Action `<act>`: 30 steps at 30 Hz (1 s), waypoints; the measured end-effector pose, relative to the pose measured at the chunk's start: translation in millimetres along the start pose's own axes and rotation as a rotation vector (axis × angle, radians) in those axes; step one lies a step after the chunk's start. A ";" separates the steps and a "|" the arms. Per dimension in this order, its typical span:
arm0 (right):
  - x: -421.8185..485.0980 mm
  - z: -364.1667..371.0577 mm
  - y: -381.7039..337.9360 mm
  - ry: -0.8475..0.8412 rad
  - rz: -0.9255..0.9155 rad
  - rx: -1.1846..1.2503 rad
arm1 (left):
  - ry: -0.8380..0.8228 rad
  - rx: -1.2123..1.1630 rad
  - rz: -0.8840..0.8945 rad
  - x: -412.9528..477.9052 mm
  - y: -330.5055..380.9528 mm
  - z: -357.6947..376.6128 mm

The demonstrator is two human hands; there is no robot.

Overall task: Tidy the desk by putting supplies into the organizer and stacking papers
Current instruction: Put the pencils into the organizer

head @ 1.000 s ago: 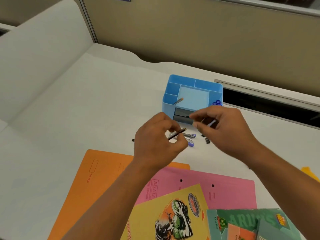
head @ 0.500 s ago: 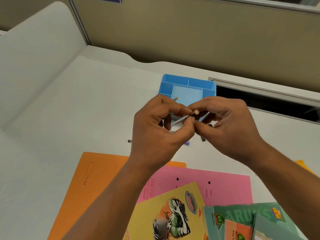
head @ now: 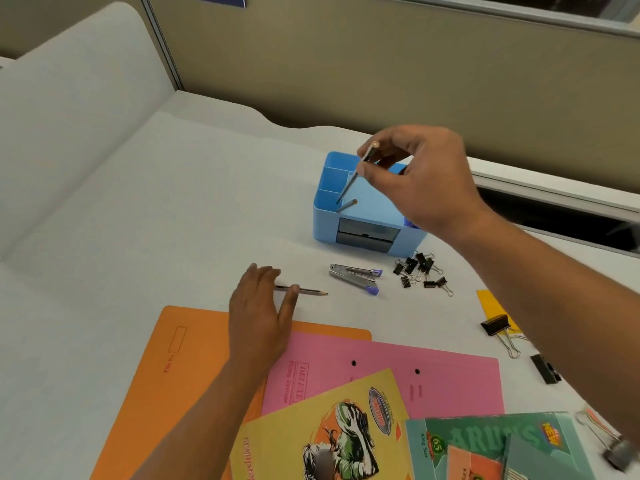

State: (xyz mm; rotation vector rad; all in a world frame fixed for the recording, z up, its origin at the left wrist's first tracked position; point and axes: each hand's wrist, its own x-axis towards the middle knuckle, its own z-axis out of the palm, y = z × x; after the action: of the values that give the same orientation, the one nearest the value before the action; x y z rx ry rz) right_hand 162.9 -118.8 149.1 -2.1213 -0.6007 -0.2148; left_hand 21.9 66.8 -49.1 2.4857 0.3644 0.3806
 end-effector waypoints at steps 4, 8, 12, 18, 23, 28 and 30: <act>5.3 18.4 10.5 -0.058 0.004 -0.073 | -0.024 0.160 0.010 -9.4 -16.5 8.0; 5.6 31.7 20.0 -0.117 0.035 -0.160 | -0.028 0.189 -0.005 -12.1 -15.2 8.6; 4.7 40.2 27.1 -0.166 0.075 -0.242 | -0.051 0.197 -0.008 -12.6 -14.7 8.7; -0.5 45.0 32.2 -0.197 0.077 -0.358 | -0.064 0.207 0.000 -12.3 -14.5 9.2; -3.0 43.6 35.6 -0.222 0.097 -0.358 | -0.066 0.210 0.001 -12.2 -14.5 9.2; -12.9 35.7 34.4 -0.126 0.112 -0.284 | -0.060 0.226 0.065 -11.2 -14.5 8.8; -23.5 29.1 29.9 -0.020 0.075 -0.224 | -0.050 0.242 0.138 -11.1 -13.7 8.8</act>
State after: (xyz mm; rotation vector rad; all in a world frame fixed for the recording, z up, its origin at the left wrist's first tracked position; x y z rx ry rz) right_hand 155.3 -117.7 101.8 -2.3596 -0.5270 -0.2281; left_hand 12.4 69.3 -66.2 2.7611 0.2298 0.3461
